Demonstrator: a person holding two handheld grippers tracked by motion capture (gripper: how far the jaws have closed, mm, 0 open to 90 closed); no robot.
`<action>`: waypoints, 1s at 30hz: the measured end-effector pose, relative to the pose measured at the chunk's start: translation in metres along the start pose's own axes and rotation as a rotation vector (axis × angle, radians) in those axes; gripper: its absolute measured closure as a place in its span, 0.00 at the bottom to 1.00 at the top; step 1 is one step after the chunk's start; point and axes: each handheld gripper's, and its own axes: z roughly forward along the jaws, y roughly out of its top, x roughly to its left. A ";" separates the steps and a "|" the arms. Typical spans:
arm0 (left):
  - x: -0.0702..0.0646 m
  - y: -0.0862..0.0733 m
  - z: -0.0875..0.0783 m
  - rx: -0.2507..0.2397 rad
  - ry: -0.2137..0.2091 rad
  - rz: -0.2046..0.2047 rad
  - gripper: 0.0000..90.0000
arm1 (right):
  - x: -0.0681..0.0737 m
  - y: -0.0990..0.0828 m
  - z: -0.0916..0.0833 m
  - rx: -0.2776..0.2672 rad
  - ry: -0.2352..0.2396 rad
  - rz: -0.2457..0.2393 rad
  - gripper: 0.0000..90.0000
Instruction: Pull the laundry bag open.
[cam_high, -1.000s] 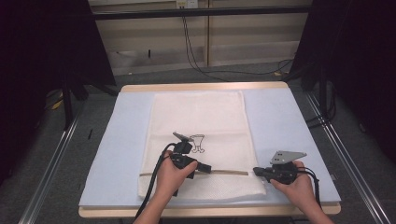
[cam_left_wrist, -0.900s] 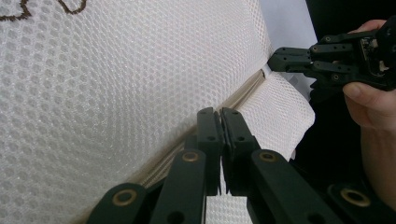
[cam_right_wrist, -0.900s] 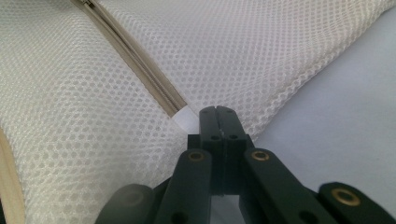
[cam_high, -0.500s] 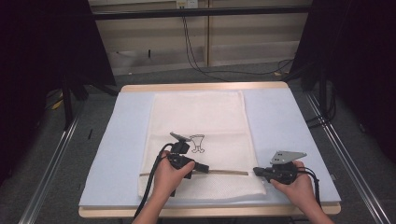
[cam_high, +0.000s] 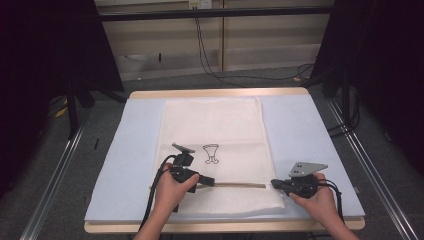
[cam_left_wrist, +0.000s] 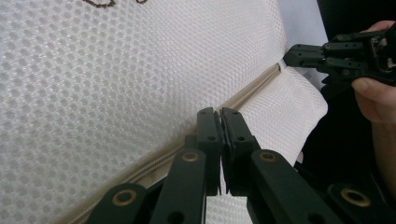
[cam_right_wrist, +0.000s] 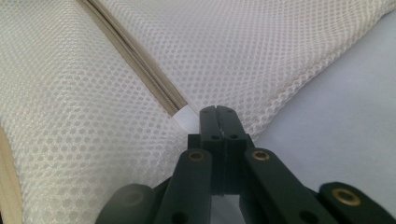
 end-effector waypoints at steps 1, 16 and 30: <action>0.000 -0.001 -0.001 -0.002 0.011 0.003 0.97 | 0.000 0.000 0.000 0.001 -0.002 -0.001 1.00; 0.009 -0.011 -0.017 -0.038 0.015 -0.024 0.97 | 0.000 0.001 0.000 0.004 -0.002 -0.003 1.00; 0.022 -0.018 -0.039 -0.057 0.037 -0.038 0.97 | 0.000 0.001 0.000 0.005 -0.004 0.005 1.00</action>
